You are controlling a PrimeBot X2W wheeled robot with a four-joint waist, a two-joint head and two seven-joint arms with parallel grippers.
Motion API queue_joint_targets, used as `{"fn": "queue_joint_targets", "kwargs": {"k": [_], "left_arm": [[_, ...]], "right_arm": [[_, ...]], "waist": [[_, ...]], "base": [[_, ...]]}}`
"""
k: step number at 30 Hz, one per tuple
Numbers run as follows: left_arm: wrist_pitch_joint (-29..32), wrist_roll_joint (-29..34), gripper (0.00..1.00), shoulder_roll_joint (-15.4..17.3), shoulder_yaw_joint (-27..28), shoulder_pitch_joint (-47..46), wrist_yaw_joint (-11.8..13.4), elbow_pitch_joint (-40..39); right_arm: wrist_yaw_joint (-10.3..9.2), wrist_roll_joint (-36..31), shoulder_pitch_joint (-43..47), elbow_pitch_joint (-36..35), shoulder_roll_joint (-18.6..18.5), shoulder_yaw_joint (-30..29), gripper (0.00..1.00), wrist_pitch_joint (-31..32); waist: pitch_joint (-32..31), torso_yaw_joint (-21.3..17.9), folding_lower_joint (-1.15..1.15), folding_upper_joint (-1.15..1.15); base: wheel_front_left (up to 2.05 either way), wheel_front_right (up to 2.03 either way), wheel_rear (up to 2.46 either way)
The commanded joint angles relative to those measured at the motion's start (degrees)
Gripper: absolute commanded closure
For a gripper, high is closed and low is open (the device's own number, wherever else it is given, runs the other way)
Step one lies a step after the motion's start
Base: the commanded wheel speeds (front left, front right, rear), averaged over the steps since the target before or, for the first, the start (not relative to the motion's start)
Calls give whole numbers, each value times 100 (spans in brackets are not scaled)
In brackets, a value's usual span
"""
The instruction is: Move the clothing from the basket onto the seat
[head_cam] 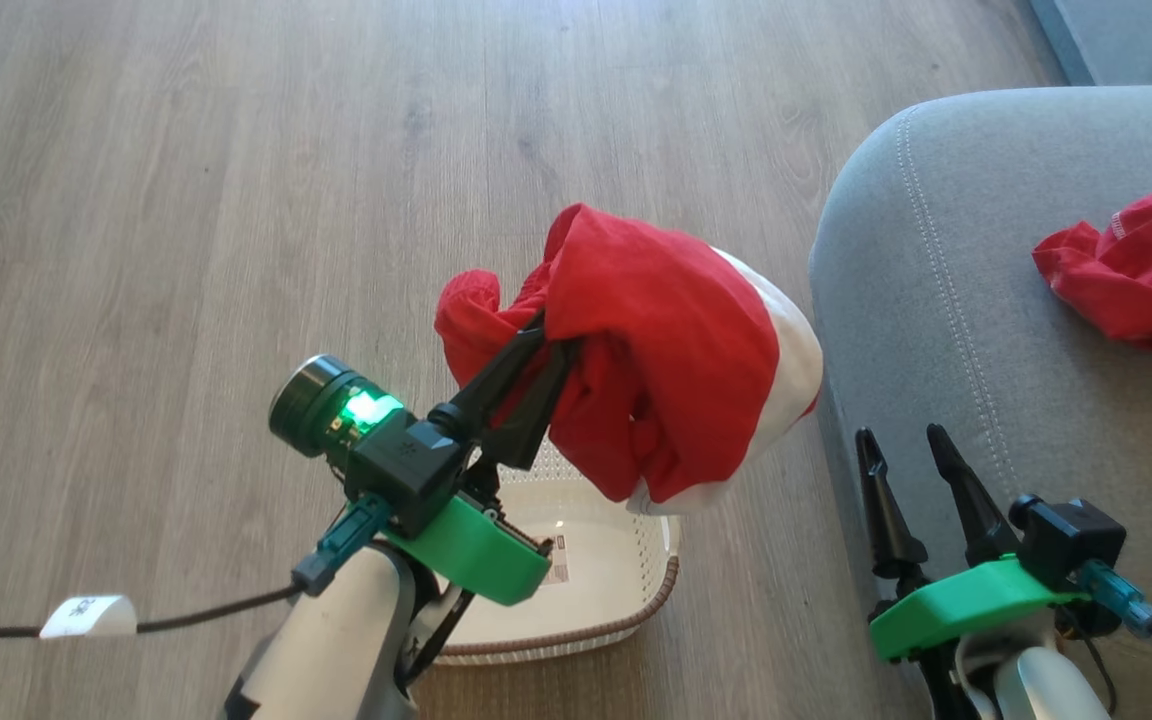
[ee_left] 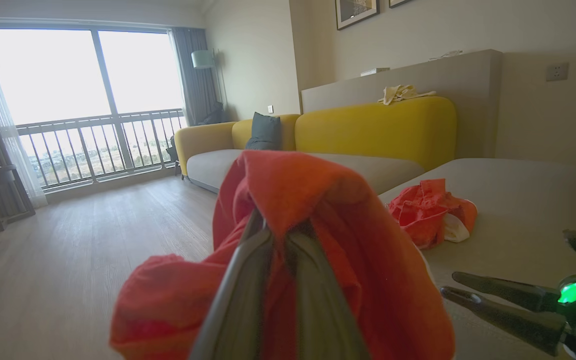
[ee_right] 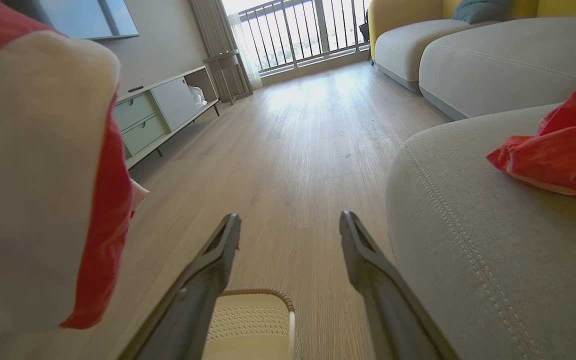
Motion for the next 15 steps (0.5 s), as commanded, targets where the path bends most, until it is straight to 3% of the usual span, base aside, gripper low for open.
{"fn": "queue_joint_targets", "kwargs": {"k": [1,8,15], "left_arm": [[-55,-53,100,36,209,-188,-5,-223],[-55,-90,100,34,238,-197,-5,-225],[-55,-130,100,34,338,-239,-5,-195]], "right_arm": [[-2,-33,-169,-167,-50,102,0,-29],[-2,-115,-106,-198,-50,22,0,-29],[-2,-193,104,-367,-50,512,0,-29]], "waist": [[1,-7,0,0],[15,-31,0,0],[93,-28,0,0]], "base": [[0,0,0],[0,0,0],[0,0,0]]}}
